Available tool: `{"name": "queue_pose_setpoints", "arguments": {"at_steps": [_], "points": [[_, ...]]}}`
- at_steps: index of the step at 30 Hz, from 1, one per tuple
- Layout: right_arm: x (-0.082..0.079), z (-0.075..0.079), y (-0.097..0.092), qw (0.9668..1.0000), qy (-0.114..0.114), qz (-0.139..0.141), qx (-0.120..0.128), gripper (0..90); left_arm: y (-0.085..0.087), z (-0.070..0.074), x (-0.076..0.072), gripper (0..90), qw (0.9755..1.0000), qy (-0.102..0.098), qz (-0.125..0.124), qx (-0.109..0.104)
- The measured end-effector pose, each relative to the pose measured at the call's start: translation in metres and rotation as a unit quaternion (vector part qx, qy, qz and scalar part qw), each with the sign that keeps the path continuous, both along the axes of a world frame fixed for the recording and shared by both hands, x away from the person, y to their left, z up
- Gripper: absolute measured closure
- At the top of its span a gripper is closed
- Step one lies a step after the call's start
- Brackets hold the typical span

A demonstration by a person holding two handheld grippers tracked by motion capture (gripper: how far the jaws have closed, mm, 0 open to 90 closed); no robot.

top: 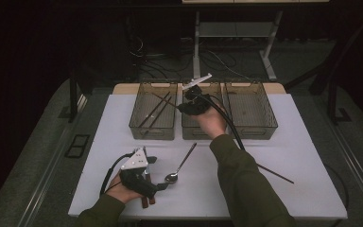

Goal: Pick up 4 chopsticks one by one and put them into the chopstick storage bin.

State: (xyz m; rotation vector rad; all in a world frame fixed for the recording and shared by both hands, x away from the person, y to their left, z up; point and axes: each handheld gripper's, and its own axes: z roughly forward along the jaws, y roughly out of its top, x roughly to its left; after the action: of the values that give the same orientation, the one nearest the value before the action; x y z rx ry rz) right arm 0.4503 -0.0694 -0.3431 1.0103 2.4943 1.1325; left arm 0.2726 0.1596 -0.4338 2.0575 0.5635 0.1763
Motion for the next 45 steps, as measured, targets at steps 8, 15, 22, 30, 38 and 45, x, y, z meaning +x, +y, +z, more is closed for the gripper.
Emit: {"name": "queue_pose_setpoints", "arguments": {"at_steps": [8,15,22,30,38,45], "points": [[0.018,-0.006,0.030,0.9998,0.012,-0.005,-0.015,85.8,-0.001,0.000,-0.001,0.0,1.0000,0.001,-0.002,-0.002],[0.035,-0.014,0.051,0.9993,0.019,-0.015,-0.028,85.8,-0.001,0.000,0.000,0.0,1.0000,0.000,-0.007,-0.001],[0.049,-0.022,0.063,0.9984,0.033,-0.031,-0.035,85.7,-0.002,0.000,-0.001,0.0,1.0000,0.000,-0.008,-0.005],[0.057,-0.021,0.082,0.9977,0.038,-0.029,-0.049,85.1,-0.002,0.001,-0.001,0.0,0.9999,-0.002,-0.012,-0.004],[0.055,-0.021,0.085,0.9979,0.032,-0.027,-0.051,73.5,-0.002,0.001,-0.002,0.0,0.9999,-0.003,-0.014,-0.004],[0.051,-0.017,0.075,0.9989,0.034,-0.019,-0.025,63.0,-0.002,0.001,-0.002,0.0,0.9999,-0.004,-0.014,-0.003]]}}
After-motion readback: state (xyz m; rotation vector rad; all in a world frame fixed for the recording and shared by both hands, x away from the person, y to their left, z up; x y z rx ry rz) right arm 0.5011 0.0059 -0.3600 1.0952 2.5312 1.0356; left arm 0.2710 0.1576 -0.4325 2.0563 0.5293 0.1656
